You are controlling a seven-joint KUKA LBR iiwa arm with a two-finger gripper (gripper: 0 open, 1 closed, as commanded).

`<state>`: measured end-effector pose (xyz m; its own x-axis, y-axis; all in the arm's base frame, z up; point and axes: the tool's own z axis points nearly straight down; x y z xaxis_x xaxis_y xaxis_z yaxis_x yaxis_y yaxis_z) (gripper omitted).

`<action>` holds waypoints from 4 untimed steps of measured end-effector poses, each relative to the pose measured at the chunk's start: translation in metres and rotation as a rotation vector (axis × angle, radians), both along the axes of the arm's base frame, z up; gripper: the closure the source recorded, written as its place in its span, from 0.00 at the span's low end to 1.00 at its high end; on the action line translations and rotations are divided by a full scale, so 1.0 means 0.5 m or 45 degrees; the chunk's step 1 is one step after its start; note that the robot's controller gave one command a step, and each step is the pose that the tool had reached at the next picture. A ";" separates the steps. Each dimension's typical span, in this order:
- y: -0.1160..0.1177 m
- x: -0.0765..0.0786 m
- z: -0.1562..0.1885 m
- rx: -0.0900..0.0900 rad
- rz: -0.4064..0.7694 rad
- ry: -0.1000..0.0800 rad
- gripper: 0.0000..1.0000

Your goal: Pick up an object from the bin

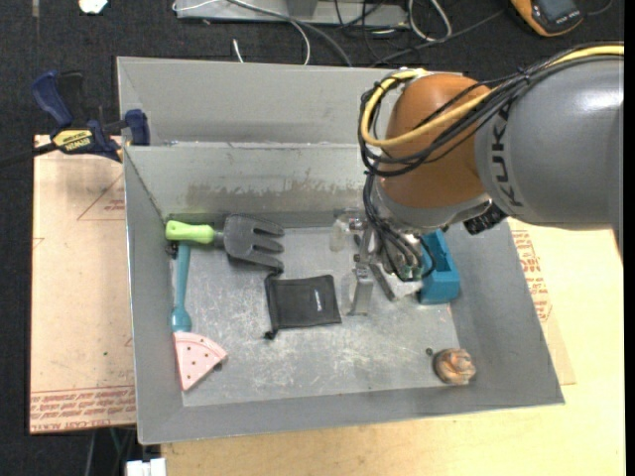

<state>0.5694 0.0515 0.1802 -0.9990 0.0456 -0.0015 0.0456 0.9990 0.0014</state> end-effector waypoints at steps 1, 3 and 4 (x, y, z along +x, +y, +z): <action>0.046 0.018 0.001 0.001 -0.101 -0.001 0.00; 0.096 -0.022 -0.146 0.002 -0.026 -0.001 0.00; 0.096 0.009 -0.145 0.003 0.097 -0.003 0.00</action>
Offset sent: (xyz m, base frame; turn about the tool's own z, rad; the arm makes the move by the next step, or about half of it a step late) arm -0.0164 0.0539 -0.0640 0.0511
